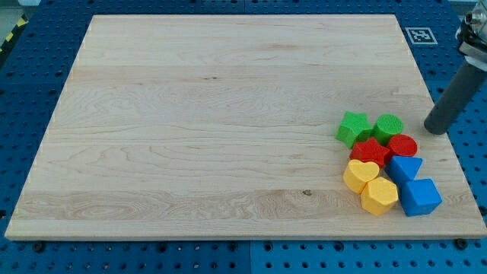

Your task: Separate the blue cube and yellow hexagon from the group of blocks

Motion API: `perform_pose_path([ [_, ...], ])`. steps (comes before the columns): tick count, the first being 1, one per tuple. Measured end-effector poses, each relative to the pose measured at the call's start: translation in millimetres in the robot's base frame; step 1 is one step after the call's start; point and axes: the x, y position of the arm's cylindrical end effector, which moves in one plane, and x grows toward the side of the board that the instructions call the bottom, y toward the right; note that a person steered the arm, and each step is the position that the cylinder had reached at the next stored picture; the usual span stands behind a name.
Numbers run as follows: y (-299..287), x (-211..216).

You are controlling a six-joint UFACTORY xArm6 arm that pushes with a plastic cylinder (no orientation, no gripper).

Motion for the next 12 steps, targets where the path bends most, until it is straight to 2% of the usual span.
perform_pose_path([
  [2,0.3,98.3],
  [3,0.3,114.6],
  [4,0.1,114.1],
  [10,-84.5,114.3],
  [11,-81.0,137.4],
  [12,-98.0,136.9],
])
